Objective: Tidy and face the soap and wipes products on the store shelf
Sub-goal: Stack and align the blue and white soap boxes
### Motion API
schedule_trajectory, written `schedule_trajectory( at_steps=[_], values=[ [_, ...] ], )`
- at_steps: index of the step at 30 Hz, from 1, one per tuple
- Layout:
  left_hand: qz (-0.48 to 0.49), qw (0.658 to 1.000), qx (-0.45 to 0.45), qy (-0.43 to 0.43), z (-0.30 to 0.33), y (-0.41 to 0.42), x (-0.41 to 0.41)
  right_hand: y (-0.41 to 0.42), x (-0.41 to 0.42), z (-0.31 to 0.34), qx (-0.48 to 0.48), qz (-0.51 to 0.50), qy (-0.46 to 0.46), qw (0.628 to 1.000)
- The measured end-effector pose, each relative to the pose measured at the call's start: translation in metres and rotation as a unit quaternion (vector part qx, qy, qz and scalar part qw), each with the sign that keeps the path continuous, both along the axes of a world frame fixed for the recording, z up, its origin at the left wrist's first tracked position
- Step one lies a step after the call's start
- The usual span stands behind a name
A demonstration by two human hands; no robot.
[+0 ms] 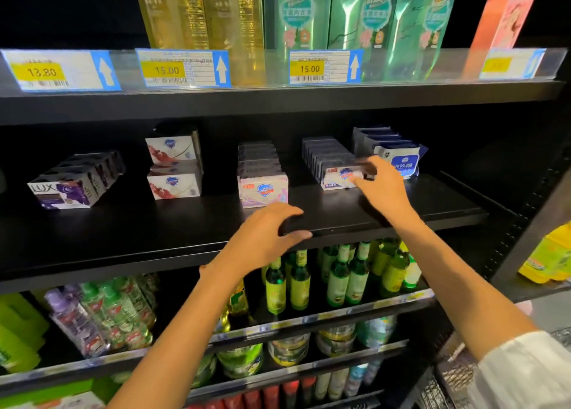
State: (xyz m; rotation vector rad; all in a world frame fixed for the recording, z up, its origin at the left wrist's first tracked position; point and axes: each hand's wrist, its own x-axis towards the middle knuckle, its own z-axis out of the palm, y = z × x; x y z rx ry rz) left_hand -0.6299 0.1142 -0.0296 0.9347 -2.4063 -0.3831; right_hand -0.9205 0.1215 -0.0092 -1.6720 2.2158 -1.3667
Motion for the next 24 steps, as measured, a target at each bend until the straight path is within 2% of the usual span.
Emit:
schedule_trajectory(
  at_steps=[5, 10, 16, 22, 24],
  values=[
    [-0.014, 0.993, -0.041, -0.108, -0.006, 0.002, -0.026, -0.022, -0.025, 0.006, 0.065, -0.010, 0.000, 0.998],
    [0.015, 0.995, -0.016, -0.102, -0.006, 0.004, -0.025, -0.031, -0.029, -0.002, 0.094, 0.029, -0.035, 0.995],
    [0.048, 0.994, 0.020, -0.099, -0.005, 0.006, -0.026, -0.022, -0.028, -0.005, 0.028, 0.061, -0.080, 0.994],
    [0.057, 0.993, 0.067, -0.075, -0.001, 0.008, -0.028, -0.021, -0.031, -0.007, 0.022, 0.075, -0.100, 0.992],
    [0.051, 0.993, 0.074, -0.071, -0.001, 0.008, -0.028, -0.016, -0.032, -0.007, 0.009, 0.102, -0.144, 0.984]
  ],
)
